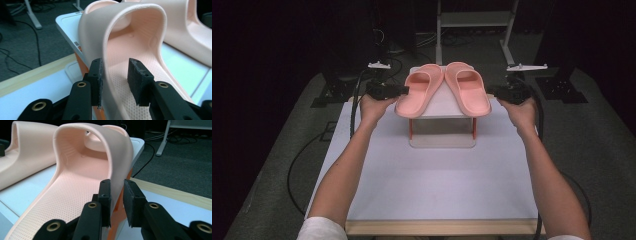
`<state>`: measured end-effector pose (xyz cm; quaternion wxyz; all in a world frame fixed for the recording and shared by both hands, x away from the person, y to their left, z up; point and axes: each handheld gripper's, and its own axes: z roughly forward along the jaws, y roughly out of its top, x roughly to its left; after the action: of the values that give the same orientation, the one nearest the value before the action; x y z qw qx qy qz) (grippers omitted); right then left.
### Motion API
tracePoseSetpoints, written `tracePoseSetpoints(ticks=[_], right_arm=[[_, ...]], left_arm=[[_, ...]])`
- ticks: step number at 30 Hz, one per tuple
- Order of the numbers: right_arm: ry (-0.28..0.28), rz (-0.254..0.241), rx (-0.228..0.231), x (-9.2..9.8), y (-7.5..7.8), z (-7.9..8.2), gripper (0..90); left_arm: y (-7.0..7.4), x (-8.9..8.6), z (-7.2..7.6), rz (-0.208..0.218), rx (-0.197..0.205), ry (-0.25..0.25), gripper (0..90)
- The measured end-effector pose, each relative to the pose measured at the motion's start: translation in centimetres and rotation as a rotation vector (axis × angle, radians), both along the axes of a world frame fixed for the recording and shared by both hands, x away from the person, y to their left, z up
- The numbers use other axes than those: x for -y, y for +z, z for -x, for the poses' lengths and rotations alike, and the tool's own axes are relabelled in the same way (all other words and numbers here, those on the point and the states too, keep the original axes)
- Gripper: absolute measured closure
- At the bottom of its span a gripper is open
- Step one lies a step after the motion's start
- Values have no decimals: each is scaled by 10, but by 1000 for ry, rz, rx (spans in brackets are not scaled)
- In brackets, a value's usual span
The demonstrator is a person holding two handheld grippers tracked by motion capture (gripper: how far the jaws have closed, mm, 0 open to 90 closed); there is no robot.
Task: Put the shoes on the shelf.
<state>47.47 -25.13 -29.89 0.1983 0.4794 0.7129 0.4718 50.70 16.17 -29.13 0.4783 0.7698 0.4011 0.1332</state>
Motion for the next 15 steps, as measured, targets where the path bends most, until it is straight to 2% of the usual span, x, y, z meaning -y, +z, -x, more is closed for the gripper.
tracePoseSetpoints(ticks=[5,15], right_arm=[[6,-23,-4,-5,-2,-4,759],[19,-30,-5,-19,-3,-13,751]], left_arm=[[-1,5,0,21,-5,-11,650],[-3,15,0,37,-4,-16,648]])
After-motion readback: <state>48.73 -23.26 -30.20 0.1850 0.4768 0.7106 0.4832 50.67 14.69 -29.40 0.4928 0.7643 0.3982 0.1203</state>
